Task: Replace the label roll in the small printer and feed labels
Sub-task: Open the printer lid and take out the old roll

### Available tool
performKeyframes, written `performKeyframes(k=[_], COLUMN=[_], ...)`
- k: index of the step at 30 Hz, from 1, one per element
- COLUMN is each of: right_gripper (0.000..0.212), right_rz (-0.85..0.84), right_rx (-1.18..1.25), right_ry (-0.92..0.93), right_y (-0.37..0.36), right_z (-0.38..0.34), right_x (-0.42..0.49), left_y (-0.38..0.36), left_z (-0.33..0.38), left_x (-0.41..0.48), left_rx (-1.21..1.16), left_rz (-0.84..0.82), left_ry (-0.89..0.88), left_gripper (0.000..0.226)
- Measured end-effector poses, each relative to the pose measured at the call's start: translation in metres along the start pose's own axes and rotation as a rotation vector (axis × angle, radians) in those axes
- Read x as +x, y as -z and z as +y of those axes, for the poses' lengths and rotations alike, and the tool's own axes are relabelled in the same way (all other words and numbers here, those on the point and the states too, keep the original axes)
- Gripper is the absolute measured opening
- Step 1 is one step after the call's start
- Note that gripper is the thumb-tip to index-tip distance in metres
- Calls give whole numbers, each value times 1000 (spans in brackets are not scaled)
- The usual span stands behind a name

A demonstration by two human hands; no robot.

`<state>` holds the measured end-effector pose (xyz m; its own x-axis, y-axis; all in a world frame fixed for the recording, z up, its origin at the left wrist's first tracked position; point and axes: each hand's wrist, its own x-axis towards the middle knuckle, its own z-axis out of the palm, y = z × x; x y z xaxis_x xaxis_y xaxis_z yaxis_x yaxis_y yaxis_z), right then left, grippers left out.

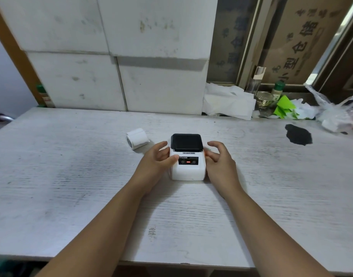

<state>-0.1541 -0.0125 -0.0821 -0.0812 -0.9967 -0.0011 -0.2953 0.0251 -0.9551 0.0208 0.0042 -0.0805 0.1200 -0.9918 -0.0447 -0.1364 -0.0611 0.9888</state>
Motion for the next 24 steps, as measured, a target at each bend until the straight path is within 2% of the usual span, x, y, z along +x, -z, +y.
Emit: performKeyframes(k=[3, 8, 14, 20, 24], right_gripper=[11, 11, 11, 36, 56], right_rz=[63, 76, 59, 5, -76], right_rx=[-29, -6, 52, 120, 128], right_ry=[31, 35, 53, 85, 99], right_y=[-2, -2, -2, -3, 1], right_z=[0, -1, 0, -4, -8], right_x=[1, 1, 2, 4, 8], left_y=[1, 1, 0, -3, -6], left_z=[0, 1, -1, -2, -3], left_x=[1, 3, 4, 8, 5], left_rx=[6, 161, 118, 83, 142], left_rz=[33, 43, 68, 13, -31], left_ry=[4, -34, -26, -88, -182], left_gripper=[52, 34, 26, 29, 46])
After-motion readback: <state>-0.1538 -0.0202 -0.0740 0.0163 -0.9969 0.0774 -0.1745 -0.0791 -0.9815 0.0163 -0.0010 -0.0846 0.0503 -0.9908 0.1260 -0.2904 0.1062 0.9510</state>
